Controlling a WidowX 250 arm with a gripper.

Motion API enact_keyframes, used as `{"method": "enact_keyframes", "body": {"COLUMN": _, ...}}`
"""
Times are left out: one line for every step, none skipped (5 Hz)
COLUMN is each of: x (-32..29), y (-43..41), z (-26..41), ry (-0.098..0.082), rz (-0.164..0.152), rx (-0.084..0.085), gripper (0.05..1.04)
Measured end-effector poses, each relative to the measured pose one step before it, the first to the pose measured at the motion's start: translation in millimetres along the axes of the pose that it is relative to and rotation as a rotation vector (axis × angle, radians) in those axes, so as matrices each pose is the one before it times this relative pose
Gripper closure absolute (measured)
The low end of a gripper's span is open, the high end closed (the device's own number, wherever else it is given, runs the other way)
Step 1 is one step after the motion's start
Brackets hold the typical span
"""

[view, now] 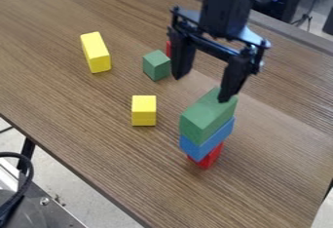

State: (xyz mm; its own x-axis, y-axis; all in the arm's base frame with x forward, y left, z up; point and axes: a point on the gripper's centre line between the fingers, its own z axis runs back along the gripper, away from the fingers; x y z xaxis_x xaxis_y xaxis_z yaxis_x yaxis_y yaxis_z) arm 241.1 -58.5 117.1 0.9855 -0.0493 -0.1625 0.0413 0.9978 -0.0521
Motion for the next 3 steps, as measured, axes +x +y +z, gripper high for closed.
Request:
{"method": "enact_keyframes", "body": {"x": 0.51, "y": -4.24, "z": -6.0, "ry": 0.0236, "rz": -0.0148, "rx": 0.0064, "gripper": 0.083}}
{"method": "enact_keyframes", "body": {"x": -0.82, "y": -7.66, "z": -1.71, "ry": 0.0037, "rz": -0.0162, "rx": -0.0005, "gripper": 0.083}}
{"method": "enact_keyframes", "body": {"x": 0.16, "y": -1.58, "z": -1.67, "ry": 0.0047, "rz": 0.0003, "rx": 0.0037, "gripper": 0.083}}
